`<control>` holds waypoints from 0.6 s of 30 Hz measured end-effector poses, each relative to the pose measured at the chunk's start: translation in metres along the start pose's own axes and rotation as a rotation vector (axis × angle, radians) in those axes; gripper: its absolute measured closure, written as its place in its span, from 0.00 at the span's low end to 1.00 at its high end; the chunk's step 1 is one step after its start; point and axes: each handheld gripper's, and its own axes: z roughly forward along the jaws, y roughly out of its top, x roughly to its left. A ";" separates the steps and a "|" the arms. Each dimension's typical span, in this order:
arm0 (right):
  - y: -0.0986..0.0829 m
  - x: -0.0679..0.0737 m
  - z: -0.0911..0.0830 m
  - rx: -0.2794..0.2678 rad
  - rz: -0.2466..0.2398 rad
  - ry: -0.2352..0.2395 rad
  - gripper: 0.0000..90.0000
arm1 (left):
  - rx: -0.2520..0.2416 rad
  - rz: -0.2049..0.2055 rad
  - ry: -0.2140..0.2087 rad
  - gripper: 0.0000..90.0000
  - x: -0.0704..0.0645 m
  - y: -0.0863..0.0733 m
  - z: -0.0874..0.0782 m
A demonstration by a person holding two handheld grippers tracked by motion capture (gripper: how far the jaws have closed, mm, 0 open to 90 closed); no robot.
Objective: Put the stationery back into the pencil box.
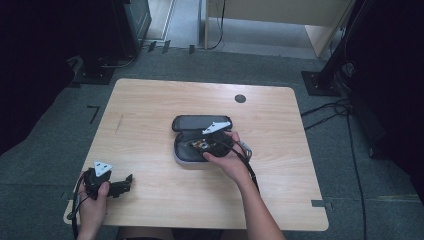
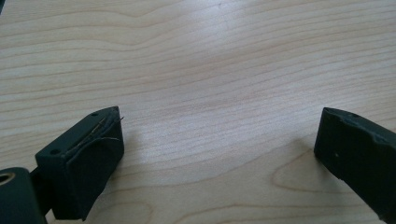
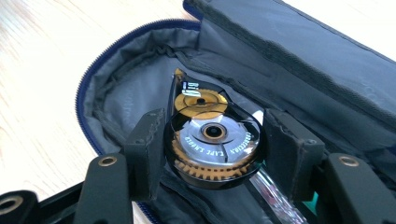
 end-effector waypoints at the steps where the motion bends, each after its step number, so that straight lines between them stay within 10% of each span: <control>1: 0.000 0.000 0.000 0.000 0.000 0.000 0.46 | 0.000 0.000 0.000 0.02 0.000 0.000 0.000; 18: -0.004 -0.006 -0.007 -0.023 0.012 0.000 0.46 | 0.000 0.000 0.000 0.02 0.000 0.000 0.000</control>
